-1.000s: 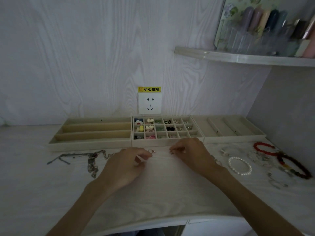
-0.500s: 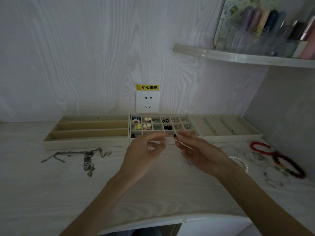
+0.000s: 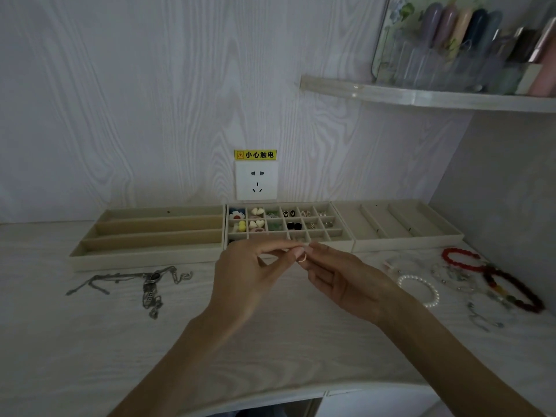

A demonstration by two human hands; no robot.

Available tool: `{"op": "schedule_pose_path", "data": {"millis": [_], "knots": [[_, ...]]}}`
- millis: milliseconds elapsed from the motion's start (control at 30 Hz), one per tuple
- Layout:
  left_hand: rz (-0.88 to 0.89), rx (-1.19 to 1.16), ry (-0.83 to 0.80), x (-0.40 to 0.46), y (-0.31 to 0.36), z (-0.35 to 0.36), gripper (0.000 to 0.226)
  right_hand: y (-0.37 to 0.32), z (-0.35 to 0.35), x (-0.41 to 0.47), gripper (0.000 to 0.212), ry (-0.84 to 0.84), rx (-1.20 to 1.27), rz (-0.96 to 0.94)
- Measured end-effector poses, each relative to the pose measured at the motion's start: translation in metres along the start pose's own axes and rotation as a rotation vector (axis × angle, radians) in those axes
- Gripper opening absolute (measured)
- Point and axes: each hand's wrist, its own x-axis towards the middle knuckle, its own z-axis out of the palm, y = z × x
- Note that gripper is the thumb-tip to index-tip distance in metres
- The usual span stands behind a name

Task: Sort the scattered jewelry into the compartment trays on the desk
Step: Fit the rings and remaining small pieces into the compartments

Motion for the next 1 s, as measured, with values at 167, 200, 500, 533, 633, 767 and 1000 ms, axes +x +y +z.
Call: {"op": "schedule_pose_path", "data": {"millis": [167, 200, 500, 533, 633, 767, 1000], "knots": [[-0.063, -0.014, -0.040, 0.007, -0.001, 0.005, 0.011, -0.003, -0.004, -0.002, 0.028, -0.004, -0.187, -0.075], [-0.075, -0.012, -0.046, 0.009, -0.001, 0.005, 0.010, -0.004, -0.004, -0.002, 0.031, 0.005, -0.239, -0.096], [-0.100, -0.100, -0.129, 0.022, -0.001, 0.015, 0.012, -0.017, -0.009, -0.001, 0.021, 0.069, -0.500, -0.249], [-0.112, -0.139, -0.135, 0.022, -0.001, 0.016, 0.014, -0.018, -0.009, 0.001, 0.022, 0.071, -0.504, -0.260], [-0.158, -0.273, -0.140, 0.024, -0.001, 0.018, 0.020, -0.023, -0.009, 0.005, 0.023, 0.116, -0.533, -0.323], [-0.216, -0.395, -0.129, 0.031, 0.002, 0.020, 0.025, -0.030, -0.008, 0.013, 0.015, 0.151, -0.498, -0.368], [-0.304, -0.562, -0.108, 0.042, -0.001, 0.020, 0.023, -0.037, -0.008, 0.026, 0.012, 0.216, -0.666, -0.351]]}}
